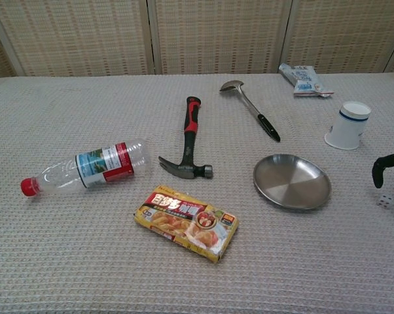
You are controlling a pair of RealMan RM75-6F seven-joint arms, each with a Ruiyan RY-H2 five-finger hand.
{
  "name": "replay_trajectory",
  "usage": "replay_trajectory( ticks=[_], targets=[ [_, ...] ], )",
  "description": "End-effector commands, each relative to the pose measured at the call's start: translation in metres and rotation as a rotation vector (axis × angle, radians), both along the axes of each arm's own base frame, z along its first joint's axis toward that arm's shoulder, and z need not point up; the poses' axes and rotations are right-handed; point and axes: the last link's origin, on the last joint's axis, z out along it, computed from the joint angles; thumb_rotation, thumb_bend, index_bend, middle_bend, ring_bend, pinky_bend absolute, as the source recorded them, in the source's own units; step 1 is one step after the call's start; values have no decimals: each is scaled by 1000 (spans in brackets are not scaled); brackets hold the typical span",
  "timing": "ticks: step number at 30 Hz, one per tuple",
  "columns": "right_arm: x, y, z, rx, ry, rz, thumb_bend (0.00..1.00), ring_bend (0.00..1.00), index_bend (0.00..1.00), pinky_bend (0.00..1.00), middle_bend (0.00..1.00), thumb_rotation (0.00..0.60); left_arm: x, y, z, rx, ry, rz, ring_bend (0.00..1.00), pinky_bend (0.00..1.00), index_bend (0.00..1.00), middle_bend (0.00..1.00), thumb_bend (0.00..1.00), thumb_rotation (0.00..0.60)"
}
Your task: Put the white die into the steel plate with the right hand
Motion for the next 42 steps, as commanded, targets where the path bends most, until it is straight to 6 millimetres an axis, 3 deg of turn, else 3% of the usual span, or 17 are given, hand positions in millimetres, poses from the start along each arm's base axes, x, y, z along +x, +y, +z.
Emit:
replay_trajectory(
  ticks=[1,26,42],
  targets=[
    [-5,0,0,3,12,-15,264,762,397,945,903,600,0,0,0,-1,2,1,190,188,181,265,558,600],
    [-11,-6,-16,13,-24,-27,263,763,417,946,903,600,0,0,0,2,3,-2,190,188,181,266,560,600],
    [-7,-7,-15,-16,-58,-17,263,780,611,958,916,600,0,0,0,-1,4,2,190,188,181,265,560,600]
  ],
)
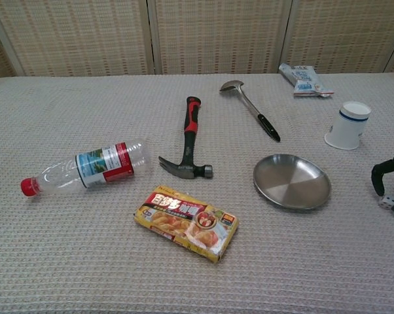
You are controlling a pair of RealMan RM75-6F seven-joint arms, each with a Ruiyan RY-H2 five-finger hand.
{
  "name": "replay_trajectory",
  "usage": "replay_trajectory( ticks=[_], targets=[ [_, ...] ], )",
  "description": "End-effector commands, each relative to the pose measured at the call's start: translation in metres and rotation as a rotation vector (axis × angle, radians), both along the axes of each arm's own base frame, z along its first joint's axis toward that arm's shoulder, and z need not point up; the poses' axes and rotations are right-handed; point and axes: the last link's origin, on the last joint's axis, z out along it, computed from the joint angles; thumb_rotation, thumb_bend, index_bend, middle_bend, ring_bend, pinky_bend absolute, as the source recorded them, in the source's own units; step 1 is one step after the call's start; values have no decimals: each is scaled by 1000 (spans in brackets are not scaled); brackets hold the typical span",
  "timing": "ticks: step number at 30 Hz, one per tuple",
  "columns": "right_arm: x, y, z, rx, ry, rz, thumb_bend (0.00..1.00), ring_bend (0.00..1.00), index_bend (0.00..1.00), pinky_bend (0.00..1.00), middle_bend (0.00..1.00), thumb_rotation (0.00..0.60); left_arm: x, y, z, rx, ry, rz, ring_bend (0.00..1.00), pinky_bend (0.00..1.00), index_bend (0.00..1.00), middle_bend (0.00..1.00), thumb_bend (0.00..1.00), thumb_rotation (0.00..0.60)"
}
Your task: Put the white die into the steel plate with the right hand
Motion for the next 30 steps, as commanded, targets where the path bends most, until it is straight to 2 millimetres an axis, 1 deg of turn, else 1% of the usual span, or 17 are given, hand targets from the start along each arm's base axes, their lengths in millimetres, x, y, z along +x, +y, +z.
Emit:
replay_trajectory(
  ticks=[1,3,9,13,14,15,16,20,24,26,30],
  targets=[
    [4,-1,1,-9,-21,7,263,780,612,958,916,600,0,0,0,0,1,1,190,188,181,265,560,600],
    [12,-3,3,-21,-53,20,264,781,613,958,916,600,0,0,-1,-2,1,1,191,188,181,266,560,600],
    [47,-15,7,-48,-152,87,264,781,613,958,916,600,0,0,-1,-4,3,1,191,188,181,266,560,600],
    [52,-17,7,-47,-157,94,264,781,613,957,916,600,0,0,-1,-3,3,2,191,188,181,266,560,600],
    [56,-19,5,-46,-165,102,263,781,613,958,916,600,0,0,-1,-3,2,1,191,188,181,266,560,600],
    [69,-27,-3,-29,-180,114,264,781,613,958,916,600,0,0,-1,-2,2,0,191,188,181,266,561,600],
    [72,-31,-8,-22,-178,111,263,781,609,958,916,600,0,0,0,-2,1,0,191,188,181,266,561,600],
    [78,-39,-22,2,-178,97,255,781,574,958,916,600,-1,0,1,2,0,2,190,188,181,266,559,600],
    [80,-42,-30,22,-185,83,166,779,486,957,916,600,-1,0,1,0,-2,2,191,188,181,266,558,600],
    [80,-42,-31,21,-198,83,122,767,452,953,916,600,-1,0,1,-3,0,0,191,188,181,266,559,600],
    [83,-41,-26,-9,-238,110,65,695,389,942,916,600,-1,0,1,-1,-1,1,194,188,181,266,559,600]
  ],
)
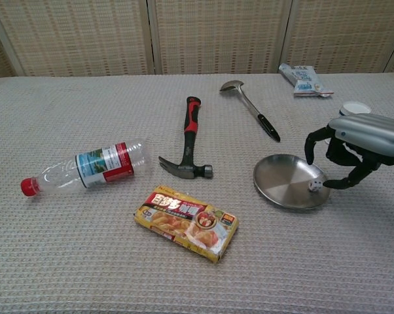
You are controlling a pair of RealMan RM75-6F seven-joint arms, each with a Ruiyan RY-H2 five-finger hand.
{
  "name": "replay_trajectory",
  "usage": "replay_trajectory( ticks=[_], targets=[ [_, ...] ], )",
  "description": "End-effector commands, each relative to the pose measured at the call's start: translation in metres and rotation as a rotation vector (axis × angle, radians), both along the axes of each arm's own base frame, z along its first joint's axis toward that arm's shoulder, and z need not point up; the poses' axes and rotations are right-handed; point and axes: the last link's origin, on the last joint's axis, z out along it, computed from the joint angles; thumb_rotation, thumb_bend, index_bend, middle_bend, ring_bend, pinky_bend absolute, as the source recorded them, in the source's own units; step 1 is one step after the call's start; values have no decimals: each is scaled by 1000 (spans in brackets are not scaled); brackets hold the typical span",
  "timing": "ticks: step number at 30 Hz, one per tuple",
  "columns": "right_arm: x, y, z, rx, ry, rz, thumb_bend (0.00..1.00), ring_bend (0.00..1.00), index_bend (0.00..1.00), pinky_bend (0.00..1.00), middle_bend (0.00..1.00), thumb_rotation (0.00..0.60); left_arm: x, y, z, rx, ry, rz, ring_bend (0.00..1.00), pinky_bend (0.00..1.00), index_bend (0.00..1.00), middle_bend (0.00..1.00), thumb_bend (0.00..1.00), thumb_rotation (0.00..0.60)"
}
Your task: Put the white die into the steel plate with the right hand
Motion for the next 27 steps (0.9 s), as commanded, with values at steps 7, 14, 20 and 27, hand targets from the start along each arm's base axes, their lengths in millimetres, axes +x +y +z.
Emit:
replay_trajectory(
  ticks=[7,14,20,27],
  targets=[
    [8,-4,24,-96,-68,57,50,466,292,721,584,600,1,-1,-1,-5,4,-3,193,188,181,266,561,600],
    [6,-26,43,-186,-3,49,17,89,194,327,253,600,0,0,-2,-7,5,-1,194,188,181,266,560,600],
    [14,-47,53,-196,41,-2,35,86,204,284,231,600,0,0,-2,-9,6,1,194,188,181,266,561,600],
    [10,-71,58,-213,175,-91,88,86,242,279,231,600,0,0,-2,-13,0,0,194,188,181,266,560,600]
  ],
)
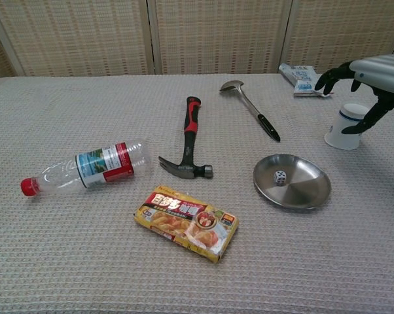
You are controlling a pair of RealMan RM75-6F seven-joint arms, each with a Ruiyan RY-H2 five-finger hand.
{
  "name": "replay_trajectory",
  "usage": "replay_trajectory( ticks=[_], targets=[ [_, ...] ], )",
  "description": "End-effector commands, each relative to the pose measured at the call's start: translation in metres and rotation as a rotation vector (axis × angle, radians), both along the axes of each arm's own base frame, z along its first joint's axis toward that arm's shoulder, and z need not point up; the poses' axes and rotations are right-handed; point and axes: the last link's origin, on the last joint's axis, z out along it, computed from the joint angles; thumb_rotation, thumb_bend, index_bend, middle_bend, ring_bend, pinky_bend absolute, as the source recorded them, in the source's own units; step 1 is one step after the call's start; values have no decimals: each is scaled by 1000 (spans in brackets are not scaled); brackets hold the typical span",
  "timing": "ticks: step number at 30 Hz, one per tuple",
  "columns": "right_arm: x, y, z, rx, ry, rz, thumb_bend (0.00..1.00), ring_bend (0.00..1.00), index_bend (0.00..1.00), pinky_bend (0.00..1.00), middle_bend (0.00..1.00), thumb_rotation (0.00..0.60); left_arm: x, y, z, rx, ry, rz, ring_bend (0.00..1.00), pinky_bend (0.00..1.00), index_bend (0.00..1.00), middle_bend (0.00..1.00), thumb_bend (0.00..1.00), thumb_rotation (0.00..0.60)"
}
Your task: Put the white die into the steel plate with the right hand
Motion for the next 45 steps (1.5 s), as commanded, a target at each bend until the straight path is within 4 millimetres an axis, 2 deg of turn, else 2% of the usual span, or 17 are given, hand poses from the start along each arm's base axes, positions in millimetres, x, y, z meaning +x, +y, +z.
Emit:
replay_trajectory(
  ticks=[1,3,10,19,24,30,38,45],
  targets=[
    [0,-17,3,-17,56,-41,108,86,245,279,230,600,0,0,0,-5,1,1,194,188,181,266,559,600],
    [-3,-22,2,-20,63,-55,147,86,247,279,230,600,-1,0,0,-6,1,2,194,187,181,266,559,600],
    [-15,-35,-2,-42,50,-91,152,86,247,279,230,600,-1,0,1,-4,2,3,193,187,181,266,560,600],
    [-36,-37,-3,-47,68,-144,152,86,244,283,230,600,-2,1,0,-4,1,8,194,187,181,267,560,600],
    [-46,-39,-3,-57,69,-171,152,89,248,329,229,600,-2,1,-1,-5,4,8,194,186,181,267,560,600],
    [-54,-39,-7,-66,63,-184,152,159,271,438,230,600,-2,1,-1,-8,8,11,194,187,181,267,560,600],
    [-60,-40,-15,-60,54,-193,152,193,310,479,239,600,-2,1,-1,-5,7,9,194,187,181,267,560,600],
    [-60,-40,-17,-76,52,-176,152,270,389,568,318,600,-2,1,0,-2,4,8,194,187,181,267,560,600]
  ],
)
